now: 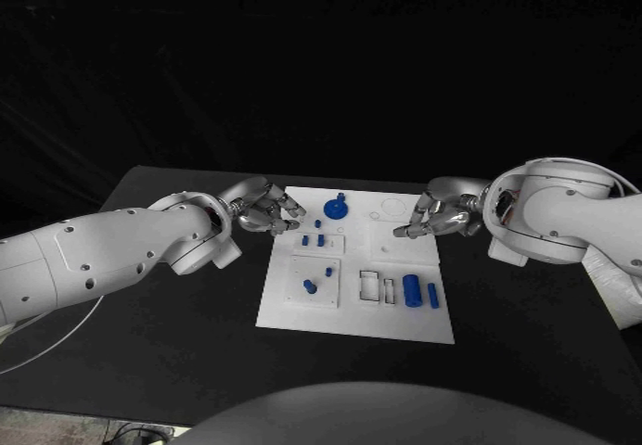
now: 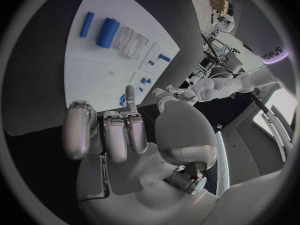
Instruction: Assemble the parts on the task board
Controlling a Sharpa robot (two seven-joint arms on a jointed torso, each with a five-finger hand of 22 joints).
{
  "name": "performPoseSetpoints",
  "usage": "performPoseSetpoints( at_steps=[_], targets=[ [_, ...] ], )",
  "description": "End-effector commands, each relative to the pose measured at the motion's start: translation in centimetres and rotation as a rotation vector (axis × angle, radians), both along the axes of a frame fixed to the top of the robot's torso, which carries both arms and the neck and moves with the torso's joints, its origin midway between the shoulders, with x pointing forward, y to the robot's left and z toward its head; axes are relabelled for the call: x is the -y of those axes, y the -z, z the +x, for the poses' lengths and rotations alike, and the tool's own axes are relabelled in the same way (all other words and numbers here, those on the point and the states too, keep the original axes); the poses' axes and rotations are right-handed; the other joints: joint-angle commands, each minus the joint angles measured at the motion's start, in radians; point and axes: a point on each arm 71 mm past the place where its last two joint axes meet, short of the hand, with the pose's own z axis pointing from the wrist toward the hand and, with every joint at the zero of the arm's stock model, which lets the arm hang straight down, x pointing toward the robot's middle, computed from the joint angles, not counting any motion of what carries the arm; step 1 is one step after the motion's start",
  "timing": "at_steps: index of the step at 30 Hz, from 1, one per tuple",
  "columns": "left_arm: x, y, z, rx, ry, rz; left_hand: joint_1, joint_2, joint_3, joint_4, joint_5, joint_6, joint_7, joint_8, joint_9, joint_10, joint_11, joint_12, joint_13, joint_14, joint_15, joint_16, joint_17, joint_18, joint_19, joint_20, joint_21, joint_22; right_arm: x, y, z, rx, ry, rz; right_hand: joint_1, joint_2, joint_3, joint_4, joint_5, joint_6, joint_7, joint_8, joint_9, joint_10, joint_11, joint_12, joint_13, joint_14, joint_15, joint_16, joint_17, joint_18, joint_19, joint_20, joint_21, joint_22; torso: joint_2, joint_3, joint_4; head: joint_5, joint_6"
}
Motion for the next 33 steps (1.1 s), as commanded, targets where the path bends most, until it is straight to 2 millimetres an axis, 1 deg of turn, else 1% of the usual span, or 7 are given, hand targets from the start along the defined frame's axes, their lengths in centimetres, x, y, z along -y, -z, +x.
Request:
performPoseSetpoints(
  at_steps=[1, 4, 9, 17, 19, 26, 33],
  targets=[
    [0.2, -0.1, 0.0, 0.011, 0.003, -0.019, 0.012, 0.002, 0.005, 0.000, 0.003, 0.000, 0.003, 0.002, 0.001, -0.002, 0.002, 0.003, -0.001, -0.002, 0.004, 0.005, -0.001, 0.014, 0.002, 0.002, -0.003, 0.025, 0.7, 1.7, -0.4, -0.202, 0.046, -0.137, -0.050, 0.011, -0.020, 0.017, -0.046, 0.021, -0.007, -0.009, 0.000, 0.104, -0.011, 0.004, 0.262, 0.106, -0.012, 0.003, 0.263, -0.016, 0.031, -0.009, 0.058, 0.211, -0.001, 0.0005, -0.0003, -0.007, 0.000],
    [0.1, -0.1, 0.0, 0.008, 0.002, -0.017, 0.012, 0.002, 0.006, 0.000, 0.004, 0.001, 0.004, 0.002, 0.001, -0.002, 0.002, 0.003, -0.001, -0.002, 0.004, 0.005, -0.001, 0.014, 0.002, 0.002, -0.003, 0.025, 0.5, 2.2, -0.1, -0.238, 0.045, -0.167, -0.103, 0.019, -0.046, 0.023, -0.117, 0.041, -0.012, -0.027, -0.011, 0.104, -0.015, 0.004, 0.262, 0.106, -0.019, 0.003, 0.263, -0.026, 0.056, -0.016, 0.107, 0.224, 0.000, 0.0009, 0.0000, -0.007, 0.000],
    [0.0, -0.1, -0.1, 0.005, 0.001, -0.016, 0.012, 0.002, 0.006, 0.000, 0.004, 0.002, 0.006, 0.003, 0.001, -0.002, 0.001, 0.003, -0.001, -0.002, 0.004, 0.006, -0.002, 0.014, 0.002, 0.002, -0.002, 0.025, 0.0, 2.8, 0.8, -0.286, 0.027, -0.219, -0.146, 0.027, -0.069, 0.024, -0.167, 0.098, -0.023, -0.041, -0.030, 0.104, -0.023, 0.004, 0.262, 0.106, -0.030, 0.003, 0.263, -0.029, 0.064, -0.026, 0.125, 0.229, 0.000, -0.0002, 0.0002, -0.007, 0.000],
    [0.1, -0.1, -0.1, 0.004, 0.003, -0.017, 0.012, 0.002, 0.006, 0.000, 0.005, 0.003, 0.007, 0.004, 0.001, -0.002, 0.001, 0.004, -0.001, -0.002, 0.003, 0.006, -0.002, 0.014, 0.002, 0.002, -0.002, 0.025, -0.7, 4.2, 2.3, -0.343, 0.004, -0.298, -0.183, 0.048, -0.082, 0.024, -0.163, 0.122, -0.026, -0.080, -0.067, 0.104, -0.029, 0.004, 0.262, 0.106, -0.037, 0.003, 0.263, -0.027, 0.060, -0.034, 0.120, 0.226, -0.001, -0.0009, 0.0004, -0.007, 0.000],
    [0.1, -0.1, -0.1, 0.003, 0.004, -0.017, 0.012, 0.002, 0.006, 0.000, 0.005, 0.003, 0.008, 0.004, 0.001, -0.001, 0.001, 0.004, -0.001, -0.002, 0.004, 0.006, -0.002, 0.014, 0.002, 0.002, -0.002, 0.025, -0.9, 4.5, 2.3, -0.356, -0.003, -0.310, -0.180, 0.049, -0.082, 0.020, -0.144, 0.126, -0.025, -0.092, -0.079, 0.104, -0.028, 0.004, 0.262, 0.106, -0.035, 0.003, 0.263, -0.027, 0.059, -0.033, 0.119, 0.225, -0.001, -0.0003, 0.0001, -0.007, 0.000],
    [0.1, 0.0, -0.1, 0.001, 0.005, -0.016, 0.008, 0.002, 0.005, 0.002, 0.003, 0.004, 0.009, 0.004, 0.001, 0.000, 0.001, 0.005, -0.001, -0.001, 0.004, 0.007, -0.003, 0.014, 0.003, 0.003, -0.002, 0.025, -1.2, 5.5, 2.2, -0.381, -0.018, -0.334, -0.122, 0.039, -0.059, -0.025, 0.046, 0.153, -0.027, -0.121, -0.109, 0.104, -0.030, 0.004, 0.262, 0.106, -0.035, 0.003, 0.263, -0.024, 0.053, -0.033, 0.110, 0.221, -0.002, -0.0014, 0.0004, -0.012, 0.000],
    [0.2, 0.0, -0.1, -0.002, 0.007, -0.015, 0.007, 0.002, 0.005, 0.002, 0.003, 0.004, 0.009, 0.004, 0.001, 0.000, 0.001, 0.005, -0.001, 0.000, 0.004, 0.008, -0.003, 0.014, 0.003, 0.003, -0.002, 0.025, -0.8, 6.1, 2.1, -0.394, -0.007, -0.339, -0.099, 0.033, -0.046, -0.051, 0.079, 0.143, -0.023, -0.144, -0.125, 0.104, -0.027, 0.004, 0.262, 0.106, -0.034, 0.003, 0.263, -0.023, 0.050, -0.032, 0.105, 0.220, -0.003, -0.0047, 0.0001, -0.015, 0.000]
  ],
)
